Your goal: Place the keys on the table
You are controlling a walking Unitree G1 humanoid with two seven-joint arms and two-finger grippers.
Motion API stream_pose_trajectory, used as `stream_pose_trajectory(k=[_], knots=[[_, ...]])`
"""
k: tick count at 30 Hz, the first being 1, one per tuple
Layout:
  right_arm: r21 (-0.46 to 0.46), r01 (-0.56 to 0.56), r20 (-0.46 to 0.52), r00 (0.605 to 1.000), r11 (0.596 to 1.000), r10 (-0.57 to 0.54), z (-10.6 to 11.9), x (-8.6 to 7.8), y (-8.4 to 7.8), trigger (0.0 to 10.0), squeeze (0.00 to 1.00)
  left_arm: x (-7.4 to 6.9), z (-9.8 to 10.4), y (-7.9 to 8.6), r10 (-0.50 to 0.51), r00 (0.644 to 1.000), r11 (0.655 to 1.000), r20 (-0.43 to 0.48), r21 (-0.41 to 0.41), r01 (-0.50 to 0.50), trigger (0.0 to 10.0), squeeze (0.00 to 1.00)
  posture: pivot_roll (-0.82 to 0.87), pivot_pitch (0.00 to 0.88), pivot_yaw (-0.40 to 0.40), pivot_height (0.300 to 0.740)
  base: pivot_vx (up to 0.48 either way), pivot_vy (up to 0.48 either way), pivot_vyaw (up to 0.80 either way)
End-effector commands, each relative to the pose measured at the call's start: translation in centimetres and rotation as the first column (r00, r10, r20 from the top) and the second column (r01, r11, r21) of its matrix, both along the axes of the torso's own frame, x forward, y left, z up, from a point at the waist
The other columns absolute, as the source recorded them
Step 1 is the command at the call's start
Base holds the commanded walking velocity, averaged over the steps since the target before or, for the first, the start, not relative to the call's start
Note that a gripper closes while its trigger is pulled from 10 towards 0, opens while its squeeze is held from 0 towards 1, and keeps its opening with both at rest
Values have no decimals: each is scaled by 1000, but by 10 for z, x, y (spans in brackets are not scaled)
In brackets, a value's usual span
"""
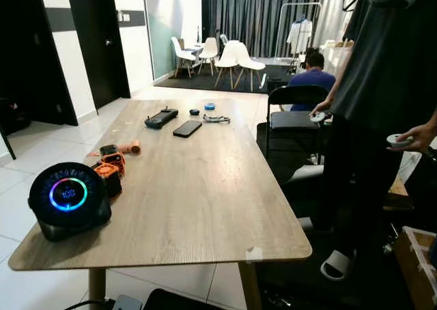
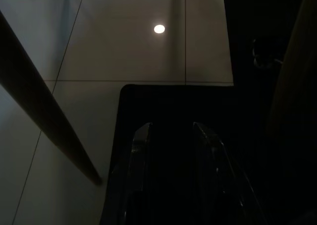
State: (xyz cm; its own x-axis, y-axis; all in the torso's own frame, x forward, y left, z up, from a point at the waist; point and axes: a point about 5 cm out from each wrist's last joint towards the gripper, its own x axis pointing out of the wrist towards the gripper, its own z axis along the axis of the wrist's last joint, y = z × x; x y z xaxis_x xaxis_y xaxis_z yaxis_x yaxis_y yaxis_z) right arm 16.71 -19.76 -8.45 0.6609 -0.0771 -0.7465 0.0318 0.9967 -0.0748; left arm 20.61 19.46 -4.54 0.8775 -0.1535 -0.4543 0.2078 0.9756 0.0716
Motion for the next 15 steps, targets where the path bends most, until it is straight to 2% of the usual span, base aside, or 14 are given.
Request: stream_pose_trajectory(k=[1,10,15], knots=[[1,4,-11,1000,1000,-4,-1,-1,1,10000,0,-3,-2,7,-1,1000,1000,-23,21,2,10000,0,35,13,0,740,0,0,0],[-1,6,-10,1000,1000,-6,-1,-1,0,10000,0,-2,-2,7,-8,1000,1000,-30,29,9,10000,0,34,10,4,740,0,0,0],[-25,-29,-12,1000,999,29,-1,-1,0,10000,0,-1,-1,8,-1,1000,1000,-27,29,2,10000,0,36,15,4,740,0,0,0]])
